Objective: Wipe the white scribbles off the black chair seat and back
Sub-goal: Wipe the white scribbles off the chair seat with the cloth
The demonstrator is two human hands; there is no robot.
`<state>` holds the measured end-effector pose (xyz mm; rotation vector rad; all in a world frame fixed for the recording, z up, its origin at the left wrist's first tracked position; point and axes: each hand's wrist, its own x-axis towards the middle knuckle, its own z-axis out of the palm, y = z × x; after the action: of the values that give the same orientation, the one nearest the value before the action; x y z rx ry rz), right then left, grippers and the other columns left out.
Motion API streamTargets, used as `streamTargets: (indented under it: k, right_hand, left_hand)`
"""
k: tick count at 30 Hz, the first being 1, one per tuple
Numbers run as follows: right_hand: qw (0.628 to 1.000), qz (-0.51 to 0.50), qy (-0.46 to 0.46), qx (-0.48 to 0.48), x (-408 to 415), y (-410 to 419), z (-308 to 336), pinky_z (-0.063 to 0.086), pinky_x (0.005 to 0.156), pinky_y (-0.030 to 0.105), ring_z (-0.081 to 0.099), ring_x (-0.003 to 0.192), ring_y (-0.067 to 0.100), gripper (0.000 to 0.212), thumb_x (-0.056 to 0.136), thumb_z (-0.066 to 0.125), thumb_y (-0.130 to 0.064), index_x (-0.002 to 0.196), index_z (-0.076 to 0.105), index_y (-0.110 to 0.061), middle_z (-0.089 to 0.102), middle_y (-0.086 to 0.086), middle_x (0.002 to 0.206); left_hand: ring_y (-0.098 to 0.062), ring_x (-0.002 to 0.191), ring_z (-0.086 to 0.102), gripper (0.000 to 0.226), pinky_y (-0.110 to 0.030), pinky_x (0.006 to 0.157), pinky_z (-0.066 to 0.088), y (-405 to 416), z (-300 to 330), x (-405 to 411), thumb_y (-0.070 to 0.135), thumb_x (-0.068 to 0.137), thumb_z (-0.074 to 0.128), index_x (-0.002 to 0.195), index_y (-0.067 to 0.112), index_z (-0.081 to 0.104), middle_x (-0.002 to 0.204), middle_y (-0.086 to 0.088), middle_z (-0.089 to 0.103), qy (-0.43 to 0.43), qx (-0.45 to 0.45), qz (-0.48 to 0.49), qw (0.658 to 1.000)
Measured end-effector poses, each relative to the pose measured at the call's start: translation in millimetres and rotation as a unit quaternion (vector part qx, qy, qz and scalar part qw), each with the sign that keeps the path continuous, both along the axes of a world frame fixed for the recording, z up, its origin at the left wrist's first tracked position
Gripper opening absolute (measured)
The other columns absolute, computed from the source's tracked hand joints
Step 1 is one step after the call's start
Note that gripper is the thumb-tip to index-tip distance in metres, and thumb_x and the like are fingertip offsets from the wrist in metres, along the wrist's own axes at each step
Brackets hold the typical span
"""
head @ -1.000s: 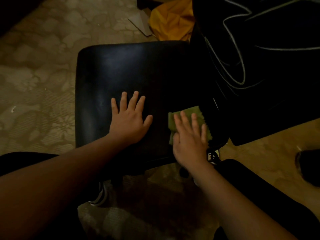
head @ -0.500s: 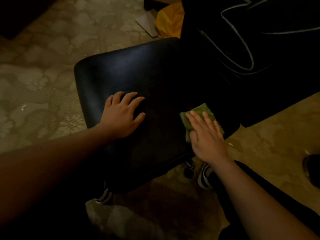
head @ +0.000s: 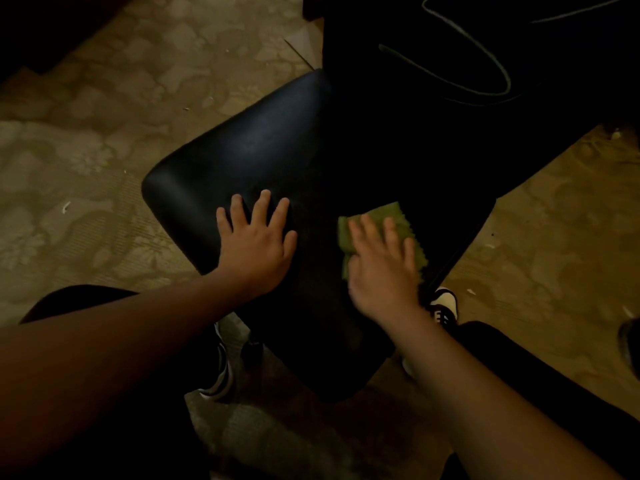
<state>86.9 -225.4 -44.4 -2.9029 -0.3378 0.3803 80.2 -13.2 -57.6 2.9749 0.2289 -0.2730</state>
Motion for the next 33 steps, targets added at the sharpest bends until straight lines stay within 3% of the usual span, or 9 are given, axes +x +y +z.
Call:
streamTargets:
  k: [3,7,13,17,21,24,29,33]
  right_hand:
    - [0.994,0.104,-0.014,-0.006,-38.5,29.5,-1.5,0.004,0.124,0.055,-0.005,0.156,0.023,0.067,0.098,0.029,-0.036,0.161,0.007,-0.034,0.004,-0.011,0.17]
    - [0.993,0.119,-0.011,0.01,-36.8,12.0,-4.3,-0.002,0.125,0.048,-0.009,0.156,0.015,0.063,0.101,0.026,-0.037,0.16,0.005,-0.039,0.0,-0.018,0.169]
    - [0.994,0.105,0.007,0.013,-16.6,-24.3,-4.8,-0.004,0.125,0.044,-0.011,0.155,0.011,0.061,0.101,0.02,-0.039,0.16,0.004,-0.041,0.0,-0.022,0.168]
    - [0.998,0.067,0.018,0.009,4.8,-50.0,-2.5,-0.001,0.126,0.047,-0.011,0.155,0.011,0.063,0.098,0.015,-0.043,0.16,0.003,-0.041,-0.001,-0.02,0.168]
    - [1.0,0.021,0.018,0.0,29.5,-72.6,-2.0,0.0,0.126,0.046,-0.009,0.155,0.012,0.065,0.095,0.012,-0.045,0.16,0.003,-0.042,0.001,-0.019,0.169]
    - [0.999,-0.027,0.018,-0.017,45.4,-76.1,-3.7,0.0,0.125,0.049,-0.006,0.156,0.015,0.067,0.094,0.012,-0.044,0.161,0.005,-0.04,0.001,-0.016,0.169]
    - [0.995,-0.093,0.016,-0.017,45.0,-35.1,-3.2,0.0,0.124,0.056,-0.008,0.156,0.023,0.062,0.103,0.025,-0.036,0.162,0.005,-0.033,-0.001,-0.009,0.17]
    - [1.0,0.008,-0.01,0.005,2.0,22.8,-1.7,0.003,0.123,0.058,-0.004,0.156,0.024,0.064,0.099,0.022,-0.039,0.161,0.011,-0.033,0.005,-0.01,0.17]
  left_hand:
    - [-0.047,0.151,0.006,0.067,-0.067,0.118,0.01,-1.7,2.9,-2.3,0.061,0.102,0.024,0.162,0.034,0.012,0.17,-0.006,0.01,0.002,0.018,-0.005,1.0]
    - [-0.041,0.14,0.024,0.062,-0.06,0.107,0.028,14.4,11.4,0.0,0.066,0.098,0.029,0.155,0.041,0.024,0.161,0.0,0.027,-0.021,0.034,-0.054,0.998]
    - [-0.036,0.143,0.024,0.059,-0.057,0.114,0.025,26.8,18.6,-2.8,0.062,0.097,0.04,0.151,0.04,0.035,0.155,0.002,0.034,-0.032,-0.006,-0.046,0.998]
    - [-0.037,0.146,0.023,0.058,-0.061,0.12,0.021,39.6,20.6,-5.3,0.061,0.096,0.043,0.149,0.04,0.037,0.156,0.001,0.035,-0.022,-0.02,-0.016,0.999]
    - [-0.038,0.143,0.028,0.052,-0.066,0.117,0.022,46.2,20.6,-10.0,0.059,0.093,0.048,0.14,0.037,0.046,0.148,-0.002,0.042,-0.042,-0.023,0.002,0.999]
    - [-0.04,0.146,0.02,0.051,-0.074,0.115,0.016,42.9,20.0,-12.5,0.059,0.092,0.049,0.136,0.034,0.046,0.148,-0.003,0.039,-0.033,-0.041,0.029,0.998]
    - [-0.04,0.136,0.029,0.052,-0.069,0.106,0.031,23.1,20.6,-20.8,0.061,0.092,0.046,0.134,0.031,0.042,0.144,-0.004,0.036,-0.006,-0.04,0.047,0.998]
    - [-0.04,0.128,0.034,0.045,-0.064,0.098,0.039,17.7,26.6,-24.9,0.058,0.096,0.041,0.132,0.033,0.04,0.14,-0.002,0.037,0.005,-0.026,0.034,0.999]
